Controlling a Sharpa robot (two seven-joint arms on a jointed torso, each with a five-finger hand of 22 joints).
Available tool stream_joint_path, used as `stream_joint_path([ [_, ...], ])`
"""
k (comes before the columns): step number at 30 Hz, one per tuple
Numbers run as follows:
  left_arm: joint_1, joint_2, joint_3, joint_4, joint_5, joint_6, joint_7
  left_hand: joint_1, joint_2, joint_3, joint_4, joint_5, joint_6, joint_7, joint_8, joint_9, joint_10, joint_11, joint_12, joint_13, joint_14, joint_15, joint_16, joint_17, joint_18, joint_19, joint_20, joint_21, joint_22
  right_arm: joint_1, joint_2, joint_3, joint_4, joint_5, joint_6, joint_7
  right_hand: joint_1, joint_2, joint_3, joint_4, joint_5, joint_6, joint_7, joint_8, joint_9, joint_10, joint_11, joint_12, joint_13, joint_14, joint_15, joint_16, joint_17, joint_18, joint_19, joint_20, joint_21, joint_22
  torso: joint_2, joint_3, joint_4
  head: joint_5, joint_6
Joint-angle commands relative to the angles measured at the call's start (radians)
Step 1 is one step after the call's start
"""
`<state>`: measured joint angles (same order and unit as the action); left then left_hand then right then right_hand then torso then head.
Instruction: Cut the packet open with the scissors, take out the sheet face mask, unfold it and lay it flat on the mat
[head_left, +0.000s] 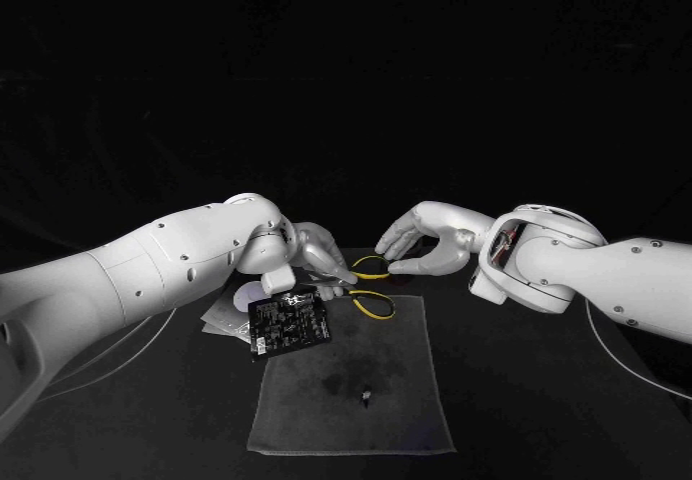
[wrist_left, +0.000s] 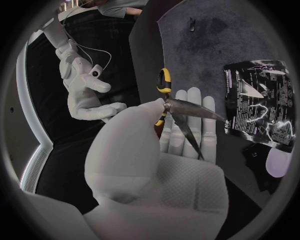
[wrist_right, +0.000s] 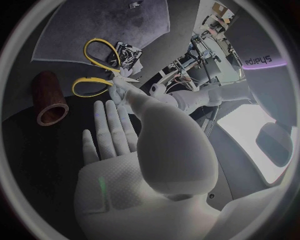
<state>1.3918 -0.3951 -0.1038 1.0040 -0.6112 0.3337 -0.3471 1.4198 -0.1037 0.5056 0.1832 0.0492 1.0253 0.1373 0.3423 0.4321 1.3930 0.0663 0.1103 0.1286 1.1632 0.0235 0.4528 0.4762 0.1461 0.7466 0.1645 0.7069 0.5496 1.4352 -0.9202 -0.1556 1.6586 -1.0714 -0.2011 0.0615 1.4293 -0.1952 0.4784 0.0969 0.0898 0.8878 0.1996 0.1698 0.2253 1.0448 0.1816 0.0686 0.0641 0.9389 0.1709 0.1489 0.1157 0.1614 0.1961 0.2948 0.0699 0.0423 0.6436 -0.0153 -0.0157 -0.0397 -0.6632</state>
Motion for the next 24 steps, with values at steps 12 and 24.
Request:
stream_joint_path([
  [12,0.001,-0.067,0.006,0.093,0.045,-0.038,0.146,-0.021,0.001,0.153,-0.144,-0.002,-0.007,0.001,-0.002,0.013,-0.006,0.002,-0.017,-0.001,-0.014,0.007,-0.016,-0.002,0.006,-0.033,0.007,0.007,0.009,-0.017,-0.025,-0.011,-0.096,0.439,-0.164,-0.057,-0.166,-0.014,0.017,0.036,-0.011,0.026,0.043,-0.007,-0.022,0.043,0.001,-0.001,0.000,0.104,-0.020,0.031,0.006,0.025,0.464,-0.011,0.193,0.078,0.002,0.0002,-0.0006,-0.008,0.005],
  [24,0.000,-0.099,0.008,0.140,0.074,-0.056,0.352,-0.026,0.002,0.152,-0.143,-0.002,-0.009,0.001,-0.003,0.015,-0.010,0.003,-0.021,-0.002,-0.018,0.010,-0.021,-0.002,0.004,-0.039,0.010,0.004,0.009,-0.087,-0.012,-0.018,-0.120,0.618,-0.183,-0.109,-0.177,0.028,-0.242,0.137,-0.032,-0.041,0.072,-0.006,-0.048,-0.041,0.028,-0.002,-0.001,0.034,0.007,-0.006,-0.021,0.014,0.454,-0.004,0.143,0.036,0.002,0.0018,-0.0009,-0.011,0.011],
])
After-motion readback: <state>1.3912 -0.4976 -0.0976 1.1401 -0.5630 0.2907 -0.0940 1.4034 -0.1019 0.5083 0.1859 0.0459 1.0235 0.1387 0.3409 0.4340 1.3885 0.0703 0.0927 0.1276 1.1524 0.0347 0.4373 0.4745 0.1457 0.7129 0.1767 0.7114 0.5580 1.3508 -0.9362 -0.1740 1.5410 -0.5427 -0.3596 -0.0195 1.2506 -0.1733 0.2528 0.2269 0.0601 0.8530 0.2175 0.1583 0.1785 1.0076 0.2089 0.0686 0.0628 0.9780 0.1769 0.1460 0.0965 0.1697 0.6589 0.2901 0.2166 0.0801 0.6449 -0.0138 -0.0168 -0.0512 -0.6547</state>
